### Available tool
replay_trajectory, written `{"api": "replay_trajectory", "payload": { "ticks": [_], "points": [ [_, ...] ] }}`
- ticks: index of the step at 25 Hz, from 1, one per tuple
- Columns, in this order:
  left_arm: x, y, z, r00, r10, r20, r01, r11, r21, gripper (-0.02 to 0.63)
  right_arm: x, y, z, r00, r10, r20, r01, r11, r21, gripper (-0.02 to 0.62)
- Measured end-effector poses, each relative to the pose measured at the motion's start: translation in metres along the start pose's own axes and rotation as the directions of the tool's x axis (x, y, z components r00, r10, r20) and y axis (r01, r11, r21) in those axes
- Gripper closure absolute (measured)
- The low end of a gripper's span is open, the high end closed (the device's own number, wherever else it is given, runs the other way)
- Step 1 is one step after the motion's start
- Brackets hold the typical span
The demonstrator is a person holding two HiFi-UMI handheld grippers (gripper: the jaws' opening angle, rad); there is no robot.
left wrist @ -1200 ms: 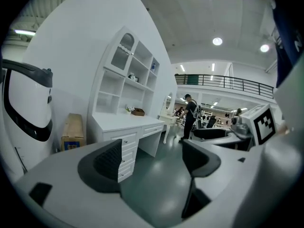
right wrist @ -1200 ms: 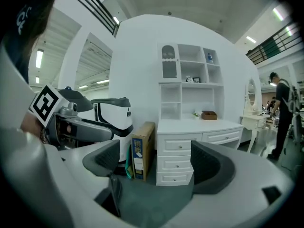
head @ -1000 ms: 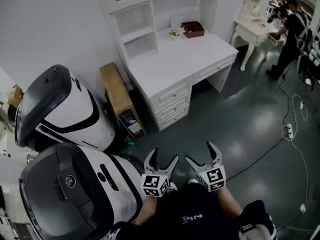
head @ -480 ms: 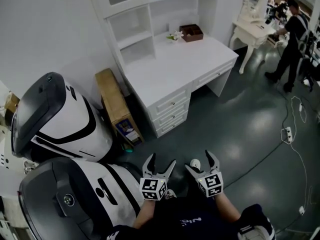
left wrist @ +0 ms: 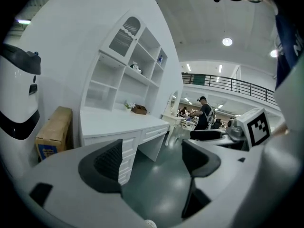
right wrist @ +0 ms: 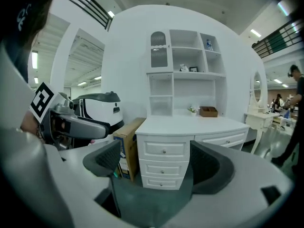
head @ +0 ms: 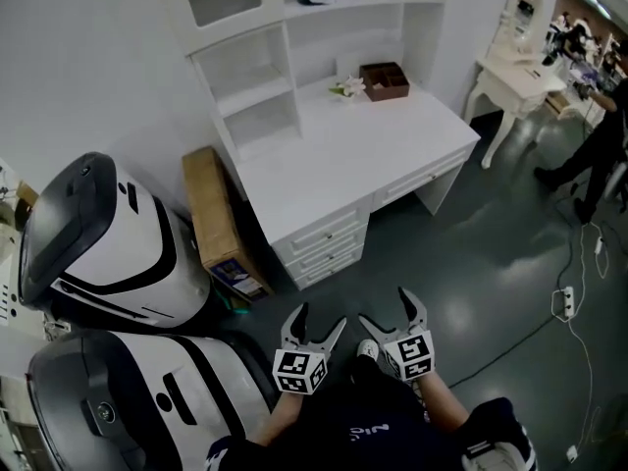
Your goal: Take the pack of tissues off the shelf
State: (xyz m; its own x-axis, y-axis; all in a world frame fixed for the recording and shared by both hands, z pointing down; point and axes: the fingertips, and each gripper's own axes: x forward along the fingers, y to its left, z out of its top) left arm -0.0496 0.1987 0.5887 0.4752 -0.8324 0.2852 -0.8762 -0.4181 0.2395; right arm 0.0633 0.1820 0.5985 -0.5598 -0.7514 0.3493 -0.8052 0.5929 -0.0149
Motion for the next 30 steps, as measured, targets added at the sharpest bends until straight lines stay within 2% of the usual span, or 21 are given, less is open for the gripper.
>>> {"api": "replay_trajectory", "payload": {
  "ticks": [6, 11, 17, 20, 23, 30],
  "points": [
    [0.056, -0.025, 0.005, 1.000, 0.020, -0.001, -0.020, 1.000, -0.008, 0.225, 0.011, -0.052, -0.003, 0.999, 0.046, -0.012, -0.046, 0.999, 0.001, 0.155],
    [0.083, -0.035, 0.006, 0.999, 0.044, -0.017, -0.044, 0.999, 0.001, 0.225, 0.023, -0.084, -0.003, 0.998, 0.059, -0.014, -0.059, 0.998, 0.000, 0.158],
    [0.106, -0.034, 0.018, 0.998, 0.061, -0.021, -0.061, 0.998, 0.015, 0.225, 0.032, -0.104, -0.003, 0.998, 0.065, -0.016, -0.065, 0.997, 0.031, 0.163],
    [0.117, -0.031, 0.022, 0.998, 0.062, -0.029, -0.062, 0.998, -0.007, 0.225, 0.035, -0.109, -0.001, 0.997, 0.072, -0.024, -0.071, 0.996, 0.052, 0.164],
    [0.127, -0.029, 0.022, 0.998, 0.049, -0.039, -0.050, 0.998, -0.033, 0.225, 0.040, -0.117, 0.002, 0.998, 0.062, -0.022, -0.061, 0.996, 0.059, 0.166],
    [0.170, -0.003, 0.036, 0.999, 0.006, -0.038, -0.006, 1.000, -0.001, 0.225, 0.071, -0.164, 0.020, 1.000, -0.030, -0.004, 0.030, 0.997, 0.064, 0.167]
  ]
}}
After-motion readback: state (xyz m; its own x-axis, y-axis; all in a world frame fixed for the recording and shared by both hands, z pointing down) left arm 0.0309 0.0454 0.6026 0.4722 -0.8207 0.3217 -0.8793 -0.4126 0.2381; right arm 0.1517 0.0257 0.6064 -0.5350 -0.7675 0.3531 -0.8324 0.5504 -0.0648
